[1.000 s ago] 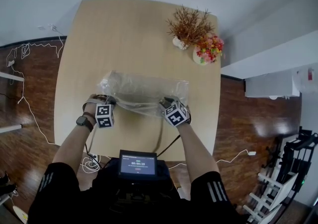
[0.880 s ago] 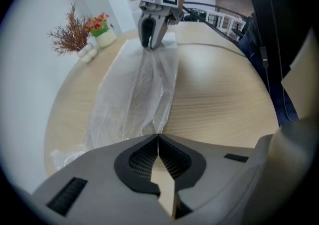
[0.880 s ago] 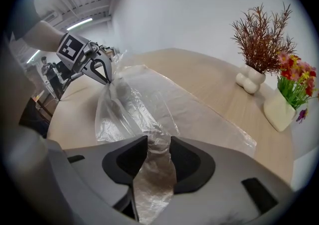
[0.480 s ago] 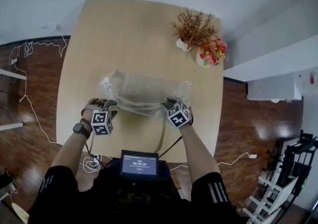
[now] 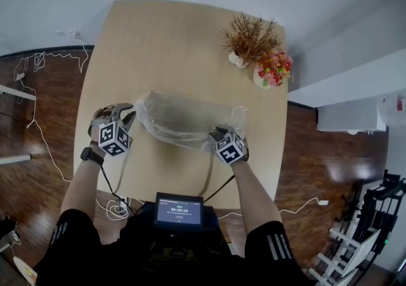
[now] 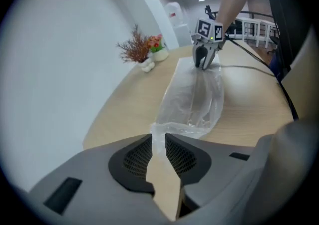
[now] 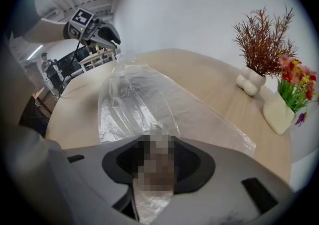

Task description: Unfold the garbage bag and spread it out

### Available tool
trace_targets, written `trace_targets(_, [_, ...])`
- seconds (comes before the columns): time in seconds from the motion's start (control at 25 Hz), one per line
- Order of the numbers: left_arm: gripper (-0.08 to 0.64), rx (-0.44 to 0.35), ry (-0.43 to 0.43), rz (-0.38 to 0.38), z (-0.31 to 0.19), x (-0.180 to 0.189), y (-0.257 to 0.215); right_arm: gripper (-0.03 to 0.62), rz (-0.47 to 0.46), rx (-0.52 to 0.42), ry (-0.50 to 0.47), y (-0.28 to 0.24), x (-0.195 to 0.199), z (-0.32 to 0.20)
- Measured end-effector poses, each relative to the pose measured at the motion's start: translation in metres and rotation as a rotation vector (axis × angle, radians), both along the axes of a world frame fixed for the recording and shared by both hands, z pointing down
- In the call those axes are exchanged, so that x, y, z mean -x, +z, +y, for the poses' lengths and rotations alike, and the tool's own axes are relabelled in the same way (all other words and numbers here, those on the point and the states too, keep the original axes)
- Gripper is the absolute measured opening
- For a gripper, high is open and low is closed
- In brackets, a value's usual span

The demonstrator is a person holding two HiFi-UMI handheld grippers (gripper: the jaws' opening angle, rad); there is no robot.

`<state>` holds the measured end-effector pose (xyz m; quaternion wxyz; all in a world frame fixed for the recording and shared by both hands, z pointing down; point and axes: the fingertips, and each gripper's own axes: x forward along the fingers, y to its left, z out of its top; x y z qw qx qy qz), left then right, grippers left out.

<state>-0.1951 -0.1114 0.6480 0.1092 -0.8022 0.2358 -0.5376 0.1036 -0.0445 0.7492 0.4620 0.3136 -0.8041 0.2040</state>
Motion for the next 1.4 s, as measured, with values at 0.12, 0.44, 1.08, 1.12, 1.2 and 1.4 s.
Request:
trace_targets(0.12, [0.080,0.035,0.019,-0.031,-0.019,0.004,0.005,0.184,0.003,-0.004,-0.005,-0.004,0.001,-0.001])
trace_targets(0.44, [0.077,0.260,0.159,-0.126,0.004,-0.016,0.075,0.184,-0.011,0.003,0.005,0.004,0.001,0.000])
trace_targets(1.08, [0.164,0.486,0.129,-0.164,0.012,-0.019,0.115,0.207,-0.101,-0.021,0.037,-0.020,-0.003,0.003])
trace_targets(1.12, [0.164,0.485,0.131,-0.166,0.012,-0.019,0.115,0.209,-0.109,-0.028,0.043,-0.023,-0.006,0.005])
trace_targets(1.2, [0.164,0.485,0.130,-0.164,0.012,-0.020,0.115,0.221,-0.114,-0.023,0.056,-0.025,-0.012,0.011])
trace_targets(1.4, [0.164,0.488,0.130,-0.168,0.013,-0.018,0.116,0.233,-0.066,0.040,0.052,-0.010,-0.026,0.037])
